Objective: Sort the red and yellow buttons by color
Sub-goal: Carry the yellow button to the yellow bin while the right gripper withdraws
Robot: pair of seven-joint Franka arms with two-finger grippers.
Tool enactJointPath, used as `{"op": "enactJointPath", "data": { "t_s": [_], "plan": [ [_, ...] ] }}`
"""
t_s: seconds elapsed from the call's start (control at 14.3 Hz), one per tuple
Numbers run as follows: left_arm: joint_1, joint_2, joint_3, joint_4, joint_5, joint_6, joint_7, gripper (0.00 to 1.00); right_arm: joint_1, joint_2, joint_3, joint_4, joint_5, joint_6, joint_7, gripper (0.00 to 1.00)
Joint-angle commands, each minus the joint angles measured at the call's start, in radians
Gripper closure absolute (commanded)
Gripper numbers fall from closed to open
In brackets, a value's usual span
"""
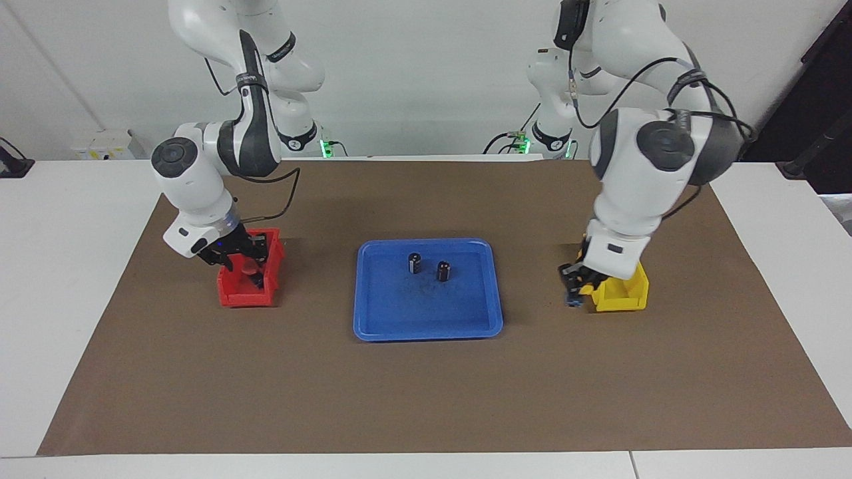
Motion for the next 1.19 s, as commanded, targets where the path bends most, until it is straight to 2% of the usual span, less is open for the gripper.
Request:
{"op": "enactJointPath", "data": {
  "t_s": [0.0, 0.07, 0.14, 0.21, 0.56, 0.7, 0.84, 0.98, 1.12],
  "plan": [
    [0.038, -0.137, -0.008, -0.308, -0.01, 0.208, 0.094, 0.98, 0.012, 0.004, 0.008, 0.128, 0.012, -0.133, -0.01, 0.34],
    [0.059, -0.162, -0.008, -0.369, -0.01, 0.251, 0.122, 0.99, 0.013, 0.004, 0.008, 0.164, 0.012, -0.173, -0.009, 0.33],
    [0.082, -0.174, -0.008, -0.406, -0.01, 0.278, 0.158, 0.99, 0.016, -0.002, 0.008, 0.196, 0.012, -0.216, -0.009, 0.25],
    [0.105, -0.176, -0.008, -0.413, -0.01, 0.286, 0.19, 0.99, 0.018, -0.017, 0.008, 0.217, 0.014, -0.254, -0.005, 0.01],
    [0.118, -0.216, -0.008, -0.5, -0.01, 0.298, 0.249, 0.99, 0.015, -0.143, 0.007, 0.264, 0.014, -0.443, -0.002, 0.0],
    [0.118, -0.245, -0.008, -0.561, -0.01, 0.347, 0.252, 0.99, 0.012, -0.158, 0.005, 0.285, 0.015, -0.509, -0.002, 0.0],
    [0.118, -0.265, -0.008, -0.62, -0.01, 0.4, 0.254, 0.99, 0.001, -0.162, 0.002, 0.334, 0.015, -0.548, -0.002, 0.0],
    [0.138, -0.28, -0.008, -0.663, -0.01, 0.43, 0.289, 0.99, -0.007, -0.142, 0.002, 0.43, 0.017, -0.635, -0.002, 0.0],
    [0.141, -0.291, -0.008, -0.693, -0.01, 0.454, 0.301, 0.99, -0.004, -0.062, -0.007, 0.564, 0.014, -0.727, -0.002, 0.0]
  ]
}}
